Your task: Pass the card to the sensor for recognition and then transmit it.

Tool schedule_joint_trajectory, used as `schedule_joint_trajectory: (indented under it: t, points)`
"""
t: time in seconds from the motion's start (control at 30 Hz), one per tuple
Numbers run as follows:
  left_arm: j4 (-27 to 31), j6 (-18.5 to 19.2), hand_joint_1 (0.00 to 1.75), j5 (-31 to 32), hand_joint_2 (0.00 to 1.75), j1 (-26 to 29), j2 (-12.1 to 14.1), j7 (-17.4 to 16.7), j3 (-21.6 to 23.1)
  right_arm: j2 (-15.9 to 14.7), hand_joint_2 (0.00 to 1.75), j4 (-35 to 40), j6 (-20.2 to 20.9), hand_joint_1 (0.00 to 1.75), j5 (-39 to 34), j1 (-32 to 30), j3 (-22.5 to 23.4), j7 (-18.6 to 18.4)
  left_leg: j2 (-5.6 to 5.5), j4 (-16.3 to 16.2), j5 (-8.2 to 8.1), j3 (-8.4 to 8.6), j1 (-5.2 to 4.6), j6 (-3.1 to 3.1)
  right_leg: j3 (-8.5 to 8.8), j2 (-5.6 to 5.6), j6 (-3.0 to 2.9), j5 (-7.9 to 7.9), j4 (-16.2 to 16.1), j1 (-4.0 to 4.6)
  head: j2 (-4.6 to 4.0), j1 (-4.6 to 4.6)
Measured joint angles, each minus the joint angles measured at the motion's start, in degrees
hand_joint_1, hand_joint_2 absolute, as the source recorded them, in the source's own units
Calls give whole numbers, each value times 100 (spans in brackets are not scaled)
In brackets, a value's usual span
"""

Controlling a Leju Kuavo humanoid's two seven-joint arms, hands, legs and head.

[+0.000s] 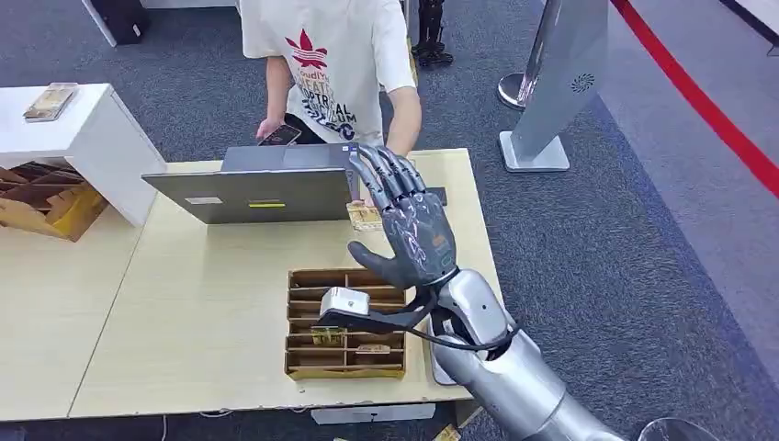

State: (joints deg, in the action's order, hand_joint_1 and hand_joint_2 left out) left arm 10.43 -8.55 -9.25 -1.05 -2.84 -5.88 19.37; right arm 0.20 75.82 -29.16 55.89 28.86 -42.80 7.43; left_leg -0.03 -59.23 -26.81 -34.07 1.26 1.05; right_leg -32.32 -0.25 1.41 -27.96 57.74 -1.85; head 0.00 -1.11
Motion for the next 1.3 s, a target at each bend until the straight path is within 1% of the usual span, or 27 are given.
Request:
schedule_joint_trajectory:
  t: [0.23,0.27,0.3,0.33,0.37,0.43,0.47,0.63,0.7,0.77,0.8,0.83,0.87,0.93,0.97,1.07,1.13,1.23,1.27,1.3]
  points:
    - [0,4,0,9,0,-7,7,0,17,2,175,-39,-13,0,66,0,0,-22,1,0,0,0,0,0,0,0,0,0,0,0,0,2]
    - [0,15,0,11,0,-7,7,0,28,2,175,-59,-13,31,70,0,0,-26,0,0,0,0,0,-1,0,0,0,0,0,0,0,2]
    - [0,18,0,20,0,-7,9,0,44,2,175,-77,-13,105,72,0,0,-31,0,0,0,0,0,-1,0,0,0,0,0,0,0,2]
    - [0,17,0,20,0,-7,9,0,48,2,175,-92,-11,105,79,0,0,-33,0,0,0,0,0,-1,0,0,0,0,0,0,0,2]
    - [0,15,0,20,0,-7,9,0,52,2,175,-112,-11,155,98,0,0,-42,0,0,0,0,0,-1,0,0,0,0,0,0,0,2]
    - [0,15,0,20,0,-7,11,0,59,2,175,-149,-13,157,109,0,0,-57,0,0,0,1,0,-1,0,0,0,0,0,0,0,0]
    - [0,17,0,20,0,-7,11,0,59,2,175,-164,-13,154,111,-1,2,-63,0,0,0,1,0,-1,0,0,0,0,0,0,0,2]
    - [0,15,0,26,0,-7,13,-4,68,2,175,-223,-15,150,118,-5,13,-66,0,0,0,0,0,0,-1,0,0,0,0,0,0,0]
    - [0,15,0,26,0,-7,15,-11,70,2,175,-245,-15,143,120,-10,22,-66,1,0,0,0,0,0,-1,0,0,0,0,0,0,2]
    - [0,13,0,26,0,-7,15,-31,81,2,175,-256,-15,145,120,-22,24,-66,1,0,0,0,0,0,-1,0,0,0,0,0,0,2]
    - [0,13,0,26,0,-6,15,-33,81,2,175,-258,-15,141,120,-27,24,-66,1,0,0,1,0,0,-1,0,0,0,0,0,0,0]
    - [0,11,0,26,0,-6,15,-33,83,2,175,-262,-15,145,120,-32,26,-66,1,0,0,1,0,0,-1,0,0,0,0,0,0,2]
    - [0,5,0,26,0,-6,15,-33,83,2,175,-269,-15,140,120,-34,28,-66,1,0,0,1,0,0,-1,0,0,0,0,0,0,2]
    - [0,-9,0,26,0,-6,15,-35,85,2,175,-282,-17,141,122,-43,37,-66,1,0,0,1,0,0,-1,0,0,0,0,0,0,2]
    - [0,-11,0,26,0,-6,15,-33,85,2,175,-282,-17,136,122,-48,42,-66,1,0,0,1,0,0,-1,0,0,0,0,0,0,2]
    - [0,-17,0,26,0,-5,15,-33,85,2,175,-286,-20,133,122,-65,55,-66,1,0,0,1,0,-1,-1,0,0,0,0,0,0,2]
    - [0,-22,0,24,0,-5,15,-33,85,2,175,-288,-17,134,125,-82,68,-68,1,0,0,1,0,0,-1,0,0,0,0,0,0,2]
    - [0,-26,0,24,0,-5,15,-33,85,2,175,-288,-20,124,129,-110,83,-68,1,0,0,1,0,0,-1,1,0,0,0,0,0,0]
    - [0,-28,0,24,0,-5,17,-33,85,2,175,-288,-20,112,131,-116,87,-68,1,0,0,1,0,0,-1,1,0,0,0,0,0,0]
    - [0,-28,0,24,0,-5,17,-33,85,2,175,-288,-20,120,131,-124,98,-68,1,0,0,1,0,0,-1,1,0,0,0,0,0,2]
